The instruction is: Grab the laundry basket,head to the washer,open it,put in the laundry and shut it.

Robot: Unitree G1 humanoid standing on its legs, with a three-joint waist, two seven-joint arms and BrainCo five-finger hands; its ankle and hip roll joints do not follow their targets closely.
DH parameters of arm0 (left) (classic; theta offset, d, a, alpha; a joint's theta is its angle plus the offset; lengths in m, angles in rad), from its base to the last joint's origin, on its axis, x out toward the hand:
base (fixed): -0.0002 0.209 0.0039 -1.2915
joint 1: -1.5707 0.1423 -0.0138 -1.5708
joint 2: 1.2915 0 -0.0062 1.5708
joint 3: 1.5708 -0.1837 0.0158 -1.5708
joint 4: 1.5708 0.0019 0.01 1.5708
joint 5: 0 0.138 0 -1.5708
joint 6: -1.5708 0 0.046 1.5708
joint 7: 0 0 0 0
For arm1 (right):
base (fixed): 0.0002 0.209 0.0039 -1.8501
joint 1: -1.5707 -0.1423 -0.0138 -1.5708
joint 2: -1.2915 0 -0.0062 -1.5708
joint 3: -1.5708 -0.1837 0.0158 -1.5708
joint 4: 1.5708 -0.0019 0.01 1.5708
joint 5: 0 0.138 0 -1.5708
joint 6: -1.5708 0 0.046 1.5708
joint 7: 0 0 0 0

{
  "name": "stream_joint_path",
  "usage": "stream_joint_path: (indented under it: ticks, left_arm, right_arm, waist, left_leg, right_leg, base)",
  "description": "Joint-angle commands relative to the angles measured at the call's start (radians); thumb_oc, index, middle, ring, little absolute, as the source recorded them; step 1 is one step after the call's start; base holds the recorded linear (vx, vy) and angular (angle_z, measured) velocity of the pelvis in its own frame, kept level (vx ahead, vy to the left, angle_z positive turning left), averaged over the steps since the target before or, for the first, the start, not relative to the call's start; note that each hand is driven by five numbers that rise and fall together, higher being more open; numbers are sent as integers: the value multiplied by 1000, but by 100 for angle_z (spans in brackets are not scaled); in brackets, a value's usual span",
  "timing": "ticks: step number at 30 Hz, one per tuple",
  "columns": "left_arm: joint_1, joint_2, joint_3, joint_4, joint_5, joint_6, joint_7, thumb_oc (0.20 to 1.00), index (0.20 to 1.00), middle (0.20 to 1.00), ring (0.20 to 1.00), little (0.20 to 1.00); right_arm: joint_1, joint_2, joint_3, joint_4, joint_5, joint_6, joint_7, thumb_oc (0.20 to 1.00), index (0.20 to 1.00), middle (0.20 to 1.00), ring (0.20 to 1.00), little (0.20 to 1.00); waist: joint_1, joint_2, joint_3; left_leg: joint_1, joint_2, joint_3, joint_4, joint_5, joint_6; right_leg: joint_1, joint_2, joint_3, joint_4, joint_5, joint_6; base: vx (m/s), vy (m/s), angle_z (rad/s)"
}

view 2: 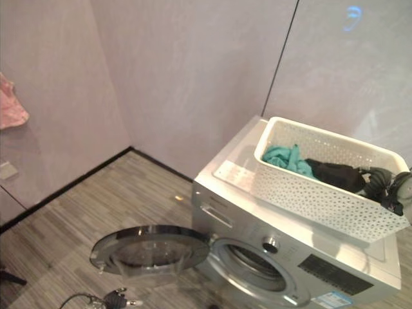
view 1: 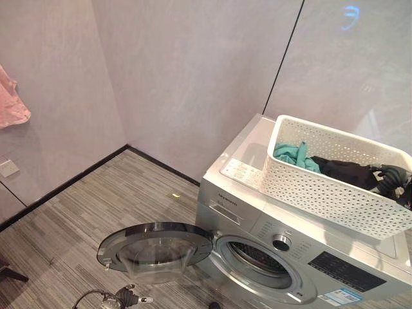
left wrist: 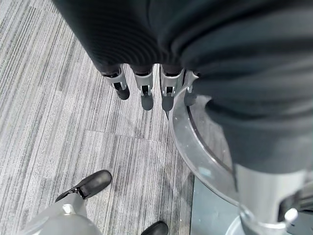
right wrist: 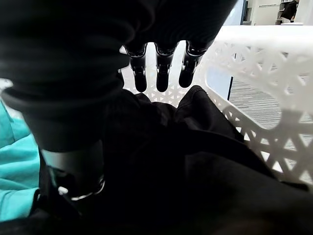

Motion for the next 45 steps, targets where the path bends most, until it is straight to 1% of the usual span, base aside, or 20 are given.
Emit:
stream_joint_path:
  ticks: [1,3,9,12,13,15,17,22,28,31,33,35,37,39,40,41,42,43,44,45]
  left_arm:
    - [-67,16,-15,-11,-21,-28,4,1000,1000,1000,1000,1000]
    - [-67,17,-17,-11,-19,-28,5,1000,1000,1000,1000,1000]
    - [-83,27,-35,-34,-19,-26,7,1000,1000,1000,1000,1000]
    - [-87,29,-47,-47,-14,-27,8,1000,1000,1000,1000,1000]
    - [-87,30,-49,-52,-18,-28,7,1000,1000,1000,1000,1000]
    - [-88,31,-47,-57,-27,-29,7,1000,1000,1000,1000,1000]
    - [-88,33,-45,-64,-38,-32,7,1000,1000,1000,1000,1000]
    - [-76,32,-47,-75,-55,-39,-8,1000,1000,1000,1000,1000]
    - [-63,41,-52,-108,-46,-43,-19,1000,1000,1000,1000,1000]
    - [-52,42,-51,-121,-37,-44,-19,1000,1000,1000,1000,1000]
    - [-53,43,-51,-123,-35,-40,-19,1000,1000,1000,1000,1000]
    - [-59,49,-46,-126,-28,-34,-17,1000,1000,1000,1000,1000]
    - [-70,50,-45,-119,-31,-33,-8,1000,1000,1000,1000,1000]
    - [-75,51,-45,-118,-34,-34,-8,1000,1000,1000,1000,1000]
    - [-80,49,-55,-122,-33,-42,-10,1000,1000,1000,1000,1000]
    - [-80,49,-56,-121,-33,-42,-10,1000,1000,1000,1000,1000]
    - [-99,54,-84,-143,-29,-51,-10,1000,1000,1000,1000,1000]
    - [-99,55,-85,-143,-29,-51,-10,1000,1000,1000,1000,1000]
    - [-116,57,-107,-142,-20,-57,1,1000,1000,1000,1000,1000]
    - [-119,55,-107,-150,-24,-61,-1,1000,1000,1000,1000,1000]
  right_arm:
    - [-37,52,54,24,-63,8,3,1000,1000,1000,1000,1000]
    - [-41,65,61,36,-75,9,1,1000,1000,1000,1000,1000]
    - [-59,197,125,188,-196,19,16,1000,1000,1000,1000,1000]
    - [-51,223,145,248,-237,23,38,1000,1000,1000,1000,1000]
    - [-48,229,148,263,-241,23,42,1000,1000,1000,1000,1000]
    - [-43,238,154,295,-252,26,48,944,944,944,944,944]
    - [-36,237,165,320,-271,25,58,1000,1000,1000,1000,1000]
    - [-13,236,152,338,-259,21,52,1000,1000,1000,1000,1000]
    - [47,248,165,242,-210,14,93,1000,1000,1000,1000,1000]
    - [74,218,169,109,-130,10,124,903,903,903,903,903]
    - [46,208,182,67,-90,9,119,859,859,859,859,859]
    - [20,186,187,0,-43,8,116,856,856,856,856,856]
    - [-11,168,203,-33,-5,7,120,868,868,868,868,868]
    - [-24,156,211,-38,12,8,122,875,875,875,875,875]
    - [-31,132,200,-51,49,1,109,868,868,868,868,868]
    - [-31,132,199,-51,49,1,109,875,875,875,875,875]
    - [-26,125,186,-37,73,-12,93,871,871,871,871,871]
    - [-25,125,184,-37,72,-12,93,868,868,868,868,868]
    - [-29,133,190,-15,62,-18,77,862,862,862,862,862]
    - [-23,139,181,-4,59,-10,87,862,862,862,862,862]
  waist:
    - [24,29,61]
    - [26,30,64]
    - [50,43,101]
    - [57,43,113]
    - [59,43,117]
    - [65,41,129]
    - [70,40,139]
    - [73,43,154]
    - [70,53,160]
    - [63,46,152]
    - [71,25,162]
    - [85,-9,191]
    - [89,-29,205]
    - [92,-37,203]
    - [101,-54,194]
    - [100,-56,192]
    - [117,-57,186]
    - [115,-58,183]
    - [119,-56,179]
    - [122,-53,175]
  left_leg:
    - [23,98,-77,29,-89,-4]
    - [18,99,-80,30,-88,-5]
    - [-30,106,-106,38,-75,-9]
    - [-50,109,-120,41,-70,-12]
    - [-55,111,-123,41,-68,-14]
    - [-66,116,-128,44,-63,-17]
    - [-82,122,-135,46,-55,-22]
    - [-121,140,-140,61,-26,-36]
    - [-135,170,-144,82,18,-52]
    - [-133,186,-147,145,51,-56]
    - [-169,172,-161,312,89,-44]
    - [-268,125,-196,539,106,-10]
    - [-336,119,-177,627,103,7]
    - [-346,120,-158,582,83,4]
    - [-364,124,-137,457,40,-3]
    - [-365,121,-137,453,44,-3]
    - [-403,94,-158,313,49,-15]
    - [-404,92,-159,307,55,-15]
    - [-432,93,-172,284,77,-30]
    - [-446,77,-182,298,64,-32]
  right_leg:
    - [-18,-104,-25,9,-81,58]
    - [-21,-104,-27,9,-83,58]
    - [-42,-105,-51,9,-86,50]
    - [-48,-102,-62,9,-90,46]
    - [-49,-100,-66,9,-92,44]
    - [-54,-96,-73,9,-94,41]
    - [-62,-91,-81,9,-98,38]
    - [-85,-75,-90,9,-109,29]
    - [-76,-45,-103,9,-138,7]
    - [-39,-20,-106,11,-166,-20]
    - [-7,-6,-90,26,-181,-47]
    - [24,-7,-80,33,-184,-62]
    - [42,-9,-89,43,-191,-64]
    - [45,-17,-92,50,-195,-57]
    - [63,-35,-88,58,-203,-45]
    - [60,-37,-89,58,-202,-45]
    - [74,-41,-80,62,-216,-34]
    - [70,-43,-82,62,-215,-34]
    - [81,-48,-86,68,-233,-26]
    - [93,-56,-85,70,-235,-20]
  base:
    - [0,0,0]
    - [0,0,0]
    - [-13,-28,2]
    - [-9,-51,3]
    - [2,-59,18]
    - [-8,-70,21]
    - [-12,-85,11]
    - [4,-113,10]
    - [65,-116,3]
    - [131,-143,18]
    - [62,-123,3]
    - [-12,-119,-2]
    - [1,-40,-1]
    - [77,68,-52]
    - [120,105,-63]
    - [150,183,-28]
    - [52,101,1]
    - [84,149,15]
    - [56,98,-11]
    - [136,169,4]
